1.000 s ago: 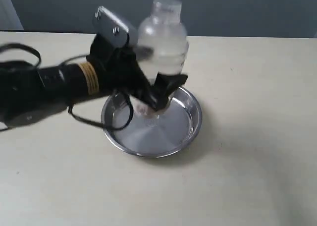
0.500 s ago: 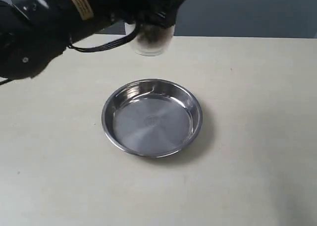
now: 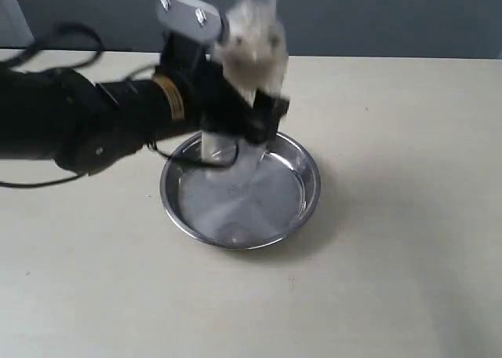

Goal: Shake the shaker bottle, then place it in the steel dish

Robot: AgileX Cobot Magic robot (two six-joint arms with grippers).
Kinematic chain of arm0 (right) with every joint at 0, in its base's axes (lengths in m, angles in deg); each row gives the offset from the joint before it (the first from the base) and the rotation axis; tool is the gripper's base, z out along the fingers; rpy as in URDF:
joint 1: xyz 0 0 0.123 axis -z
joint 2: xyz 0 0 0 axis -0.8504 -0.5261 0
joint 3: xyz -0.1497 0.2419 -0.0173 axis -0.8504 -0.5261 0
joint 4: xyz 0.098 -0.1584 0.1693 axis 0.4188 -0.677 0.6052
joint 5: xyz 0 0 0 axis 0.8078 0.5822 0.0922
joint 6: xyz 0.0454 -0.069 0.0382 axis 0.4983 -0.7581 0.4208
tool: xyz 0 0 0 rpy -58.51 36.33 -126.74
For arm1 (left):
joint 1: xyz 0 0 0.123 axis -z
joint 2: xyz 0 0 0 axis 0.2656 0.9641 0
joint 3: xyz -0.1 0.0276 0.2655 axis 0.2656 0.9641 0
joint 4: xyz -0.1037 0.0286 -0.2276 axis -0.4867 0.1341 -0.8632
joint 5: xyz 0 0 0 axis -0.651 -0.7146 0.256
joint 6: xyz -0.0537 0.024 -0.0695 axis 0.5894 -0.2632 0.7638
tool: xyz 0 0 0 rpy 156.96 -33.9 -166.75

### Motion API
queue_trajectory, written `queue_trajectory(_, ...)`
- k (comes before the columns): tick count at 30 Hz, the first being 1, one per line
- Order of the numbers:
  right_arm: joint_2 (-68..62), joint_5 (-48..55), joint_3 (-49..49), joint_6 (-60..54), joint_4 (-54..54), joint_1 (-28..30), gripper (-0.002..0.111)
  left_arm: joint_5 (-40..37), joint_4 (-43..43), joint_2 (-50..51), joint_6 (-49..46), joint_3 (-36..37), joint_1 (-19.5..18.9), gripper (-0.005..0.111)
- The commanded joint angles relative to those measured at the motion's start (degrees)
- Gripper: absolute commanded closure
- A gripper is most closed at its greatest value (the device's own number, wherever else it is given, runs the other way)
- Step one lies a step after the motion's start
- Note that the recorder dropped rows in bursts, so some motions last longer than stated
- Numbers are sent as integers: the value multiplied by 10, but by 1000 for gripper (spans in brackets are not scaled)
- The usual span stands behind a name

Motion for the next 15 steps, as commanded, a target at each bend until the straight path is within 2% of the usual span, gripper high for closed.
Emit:
queue_trajectory(1, 3, -6, -1, -2, 0, -1, 109, 76, 91, -117, -5, -39, 15, 106)
queue_trajectory(2, 3, -6, -1, -2, 0, -1, 109, 64, 57, -111, -19, -24, 14, 106)
queue_trajectory(4, 3, -6, -1, -2, 0, -1, 109, 31, -31, -38, -69, 28, -2, 106)
queue_trajectory(6, 3, -6, -1, -2, 0, -1, 109, 46, -84, 19, -44, 48, -11, 106)
queue_trajectory(8, 3, -6, -1, -2, 0, -1, 109, 114, -11, -9, -13, 40, -3, 106)
queue_trajectory(10, 3, -6, -1, -2, 0, -1, 109, 169, 59, -82, -18, 14, 7, 106)
queue_trajectory(12, 3, -6, -1, -2, 0, -1, 109, 127, 50, -116, -38, -6, 7, 106)
queue_trajectory(14, 3, -6, -1, -2, 0, -1, 109, 58, -19, -70, -52, 28, 3, 106)
queue_trajectory(15, 3, -6, -1, -2, 0, -1, 109, 50, -39, -38, -55, 54, 2, 106)
